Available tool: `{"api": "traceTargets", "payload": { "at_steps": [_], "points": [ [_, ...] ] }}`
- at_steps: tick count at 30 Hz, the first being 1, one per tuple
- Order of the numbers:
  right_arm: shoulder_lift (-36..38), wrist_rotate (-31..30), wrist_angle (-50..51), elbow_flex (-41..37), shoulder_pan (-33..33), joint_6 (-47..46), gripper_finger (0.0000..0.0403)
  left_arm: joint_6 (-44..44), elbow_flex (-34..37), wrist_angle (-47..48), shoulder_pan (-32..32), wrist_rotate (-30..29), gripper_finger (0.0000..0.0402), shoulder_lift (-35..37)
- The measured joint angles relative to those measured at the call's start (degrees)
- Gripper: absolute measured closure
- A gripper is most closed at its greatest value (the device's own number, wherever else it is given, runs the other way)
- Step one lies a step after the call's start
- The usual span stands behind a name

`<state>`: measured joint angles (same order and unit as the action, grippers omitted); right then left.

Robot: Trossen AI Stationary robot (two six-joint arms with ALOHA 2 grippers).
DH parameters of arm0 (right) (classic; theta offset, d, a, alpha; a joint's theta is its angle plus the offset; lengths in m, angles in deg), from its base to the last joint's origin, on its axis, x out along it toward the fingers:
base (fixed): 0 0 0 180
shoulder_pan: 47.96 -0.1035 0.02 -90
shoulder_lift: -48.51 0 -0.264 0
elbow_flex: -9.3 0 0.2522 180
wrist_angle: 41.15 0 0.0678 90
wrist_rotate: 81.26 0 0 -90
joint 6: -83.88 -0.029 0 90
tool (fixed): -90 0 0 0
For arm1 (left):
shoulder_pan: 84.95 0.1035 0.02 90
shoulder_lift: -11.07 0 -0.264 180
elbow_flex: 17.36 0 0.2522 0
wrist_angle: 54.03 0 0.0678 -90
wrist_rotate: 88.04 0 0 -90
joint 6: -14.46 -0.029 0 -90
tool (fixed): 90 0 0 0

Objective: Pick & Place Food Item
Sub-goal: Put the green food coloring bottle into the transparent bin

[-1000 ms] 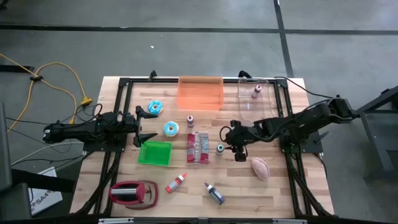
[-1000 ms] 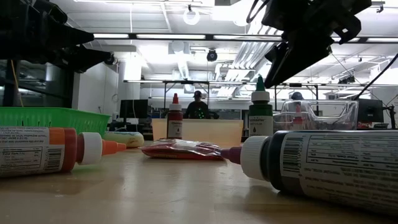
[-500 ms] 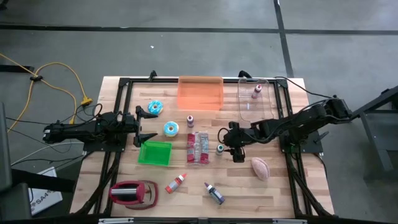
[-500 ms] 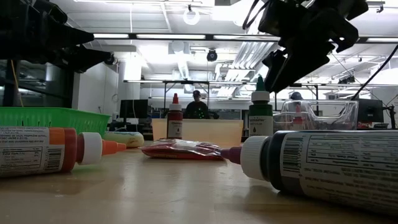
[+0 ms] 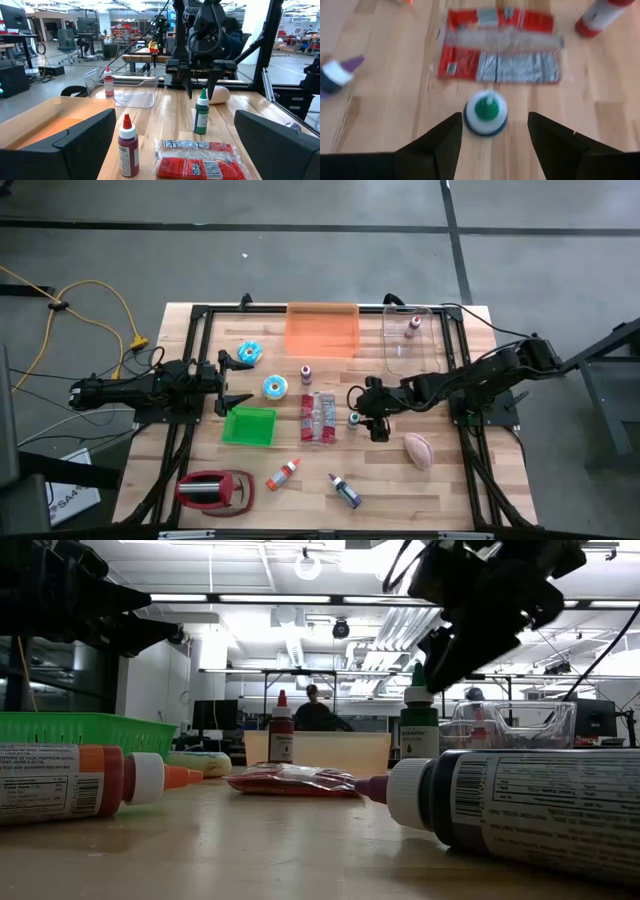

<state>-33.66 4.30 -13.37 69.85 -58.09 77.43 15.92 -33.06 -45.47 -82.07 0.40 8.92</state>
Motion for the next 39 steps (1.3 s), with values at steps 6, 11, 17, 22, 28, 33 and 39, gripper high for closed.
{"api": "traceTargets", "payload": {
  "at_steps": [6, 11, 17, 22, 28, 33, 39],
  "points": [
    [-1.8, 0.4, -2.5, -0.1, 0.0, 0.3, 0.0188, 0.0, 0.0, -0.1, 0.0, 0.0, 0.0003, 0.0],
    [-2.2, 0.3, -2.8, 0.0, 0.0, 0.1, 0.0188, 0.0, 0.0, -0.3, 0.0, 0.0, 0.0003, 0.0],
    [-2.2, 0.2, -3.2, 0.1, 0.0, 0.0, 0.0188, 0.0, 0.0, -0.4, 0.0, 0.0, 0.0003, 0.0],
    [-2.2, 0.2, -3.1, 0.1, 0.0, 0.0, 0.0188, 0.0, 0.0, -0.4, 0.0, 0.0, 0.0003, 0.0],
    [-2.2, 0.1, -3.1, 0.1, 0.0, 0.0, 0.0188, 0.0, 0.0, -0.4, 0.0, 0.0, 0.0003, 0.0],
    [-2.2, 0.1, -3.1, 0.1, 0.0, 0.0, 0.021, 0.0, 0.0, -0.4, 0.0, 0.0, 0.0003, 0.0],
    [-2.2, 0.1, -3.1, 0.1, 0.0, 0.0, 0.0261, 0.0, 0.0, -0.4, 0.0, 0.0, 0.0003, 0.0]
  ]
}}
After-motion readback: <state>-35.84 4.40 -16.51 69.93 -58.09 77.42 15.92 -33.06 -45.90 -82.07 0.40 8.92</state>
